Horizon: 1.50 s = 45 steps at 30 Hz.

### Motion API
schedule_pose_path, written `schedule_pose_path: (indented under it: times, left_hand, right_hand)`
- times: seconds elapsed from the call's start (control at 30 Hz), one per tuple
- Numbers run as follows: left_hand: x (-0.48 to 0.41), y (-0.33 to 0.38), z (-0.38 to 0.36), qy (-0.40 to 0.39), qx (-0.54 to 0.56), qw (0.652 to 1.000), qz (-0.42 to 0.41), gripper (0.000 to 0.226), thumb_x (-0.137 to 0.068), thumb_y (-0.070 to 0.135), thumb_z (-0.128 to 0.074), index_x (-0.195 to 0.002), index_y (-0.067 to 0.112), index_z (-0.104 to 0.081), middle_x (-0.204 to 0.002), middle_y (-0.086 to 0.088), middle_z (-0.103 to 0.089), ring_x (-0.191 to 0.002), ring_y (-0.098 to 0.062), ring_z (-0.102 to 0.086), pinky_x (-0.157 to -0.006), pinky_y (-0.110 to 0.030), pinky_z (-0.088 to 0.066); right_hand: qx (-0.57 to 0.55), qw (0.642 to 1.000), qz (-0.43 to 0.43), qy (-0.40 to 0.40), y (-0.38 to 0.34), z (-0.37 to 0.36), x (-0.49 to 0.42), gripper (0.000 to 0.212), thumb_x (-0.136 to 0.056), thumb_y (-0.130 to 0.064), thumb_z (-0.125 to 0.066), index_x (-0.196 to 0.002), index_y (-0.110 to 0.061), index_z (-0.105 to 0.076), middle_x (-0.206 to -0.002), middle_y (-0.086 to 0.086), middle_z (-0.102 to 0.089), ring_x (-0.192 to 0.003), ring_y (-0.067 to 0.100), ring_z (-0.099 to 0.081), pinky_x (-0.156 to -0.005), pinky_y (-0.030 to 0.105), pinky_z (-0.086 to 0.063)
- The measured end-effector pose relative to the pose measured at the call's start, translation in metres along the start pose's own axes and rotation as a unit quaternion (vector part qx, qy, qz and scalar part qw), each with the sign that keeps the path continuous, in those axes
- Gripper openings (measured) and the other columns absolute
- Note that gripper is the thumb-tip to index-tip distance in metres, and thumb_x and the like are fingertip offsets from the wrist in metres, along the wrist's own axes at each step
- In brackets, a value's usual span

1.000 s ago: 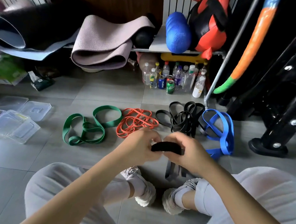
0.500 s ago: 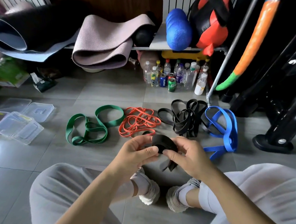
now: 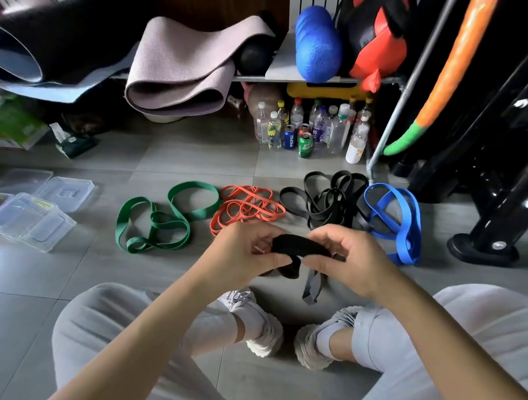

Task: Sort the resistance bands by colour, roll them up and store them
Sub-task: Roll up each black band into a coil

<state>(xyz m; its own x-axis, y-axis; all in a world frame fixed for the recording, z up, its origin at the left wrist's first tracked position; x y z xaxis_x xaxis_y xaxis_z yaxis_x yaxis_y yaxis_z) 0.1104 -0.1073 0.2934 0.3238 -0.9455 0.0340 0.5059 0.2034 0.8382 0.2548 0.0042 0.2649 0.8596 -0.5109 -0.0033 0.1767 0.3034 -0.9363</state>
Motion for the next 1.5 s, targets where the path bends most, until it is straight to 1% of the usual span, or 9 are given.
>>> schedule_pose_path:
  times: [0.2,0.53,0.77,0.97,1.1,1.3,1.37,1.43,1.5]
  left_hand:
    - [-0.001,-0.006,-0.008,0.04,0.082,0.996,0.011,0.039,-0.072,-0.002,-0.075,-0.078,0.035,-0.064,-0.066,0.018,-0.068,-0.064,-0.002,-0.061,-0.067,-0.02,-0.051]
    - [0.002,-0.002,-0.008,-0.016,-0.149,0.989,-0.018,0.015,-0.073,0.014,-0.069,-0.087,0.009,-0.067,-0.071,0.007,-0.053,-0.065,0.003,-0.048,-0.059,-0.013,-0.036]
    - [0.004,-0.012,-0.011,-0.077,-0.148,0.983,0.072,0.014,-0.073,0.022,-0.071,-0.084,0.022,-0.061,-0.076,0.008,-0.061,-0.051,0.004,-0.049,-0.054,-0.011,-0.036]
    - [0.003,-0.004,-0.002,0.081,-0.142,0.984,0.066,0.017,-0.068,0.015,-0.07,-0.082,0.024,-0.065,-0.072,0.01,-0.062,-0.063,-0.007,-0.057,-0.063,-0.017,-0.044]
    - [0.002,-0.01,-0.01,0.139,0.087,0.979,0.12,0.019,-0.069,0.002,-0.067,-0.083,0.016,-0.065,-0.073,0.002,-0.065,-0.062,-0.014,-0.062,-0.061,-0.018,-0.051]
    - [0.009,-0.01,-0.027,0.108,0.406,0.885,0.201,0.022,-0.084,-0.013,-0.055,-0.084,0.008,-0.061,-0.073,-0.009,-0.063,-0.063,-0.015,-0.065,-0.06,-0.022,-0.057]
    - [0.011,-0.012,-0.022,0.056,0.332,0.927,0.165,0.025,-0.081,-0.011,-0.06,-0.091,0.012,-0.061,-0.082,-0.006,-0.065,-0.066,-0.01,-0.065,-0.065,-0.02,-0.056]
    - [0.01,-0.009,-0.011,-0.004,0.117,0.988,0.099,0.031,-0.077,-0.001,-0.071,-0.094,0.023,-0.06,-0.088,0.005,-0.062,-0.068,0.002,-0.06,-0.065,-0.01,-0.049]
    - [0.008,0.0,-0.005,-0.037,-0.129,0.991,0.016,0.041,-0.073,0.021,-0.078,-0.109,0.026,-0.06,-0.1,0.011,-0.055,-0.078,0.001,-0.055,-0.069,-0.007,-0.039]
  right_hand:
    - [0.021,1.0,-0.018,0.006,0.002,-0.01,0.001,0.035,-0.072,-0.019,-0.08,-0.092,-0.041,-0.06,-0.087,-0.011,-0.07,-0.082,0.005,-0.065,-0.083,0.029,-0.052]
    - [0.022,1.0,-0.003,0.013,-0.004,-0.001,-0.001,0.019,-0.08,-0.014,-0.072,-0.089,-0.03,-0.066,-0.077,-0.009,-0.066,-0.072,0.003,-0.061,-0.073,0.023,-0.05]
    - [0.018,1.0,-0.013,0.01,0.004,-0.004,0.002,0.016,-0.081,-0.019,-0.071,-0.092,-0.03,-0.067,-0.08,-0.01,-0.067,-0.078,0.009,-0.062,-0.08,0.034,-0.05]
    - [0.026,0.998,-0.033,0.055,0.008,-0.005,0.006,0.021,-0.079,-0.019,-0.073,-0.085,-0.036,-0.064,-0.069,-0.015,-0.063,-0.066,0.004,-0.056,-0.071,0.032,-0.049]
    - [0.019,0.997,-0.041,0.07,0.005,-0.016,0.007,0.032,-0.073,-0.023,-0.078,-0.089,-0.043,-0.059,-0.065,-0.022,-0.061,-0.063,-0.001,-0.054,-0.062,0.017,-0.044]
    - [-0.038,0.995,-0.041,0.08,0.011,-0.027,0.003,0.021,-0.074,-0.022,-0.078,-0.083,-0.034,-0.064,-0.069,-0.015,-0.065,-0.065,-0.002,-0.055,-0.064,0.018,-0.044]
    - [-0.012,0.996,-0.053,0.07,0.013,-0.024,0.003,0.021,-0.074,-0.021,-0.078,-0.082,-0.035,-0.064,-0.07,-0.013,-0.066,-0.066,0.0,-0.056,-0.065,0.023,-0.047]
    - [0.042,0.996,-0.053,0.058,0.012,-0.02,0.003,0.025,-0.075,-0.019,-0.077,-0.078,-0.039,-0.062,-0.064,-0.017,-0.063,-0.061,-0.004,-0.054,-0.062,0.022,-0.045]
    - [0.09,0.995,-0.042,0.029,0.007,-0.019,0.002,0.028,-0.077,-0.019,-0.075,-0.076,-0.041,-0.058,-0.061,-0.015,-0.06,-0.06,-0.001,-0.056,-0.059,0.022,-0.045]
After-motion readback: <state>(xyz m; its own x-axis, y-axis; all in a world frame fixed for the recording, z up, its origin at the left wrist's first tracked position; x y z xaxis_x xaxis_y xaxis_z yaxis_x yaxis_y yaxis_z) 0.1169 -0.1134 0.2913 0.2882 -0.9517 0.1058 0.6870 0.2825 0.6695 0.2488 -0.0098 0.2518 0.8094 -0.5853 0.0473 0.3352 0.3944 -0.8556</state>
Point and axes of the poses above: each hand's wrist, its own x-axis away from the middle knuckle, its own z-axis out of the back of the hand, y = z × x, the point moved 3 cm from there along -x, towards the middle knuckle
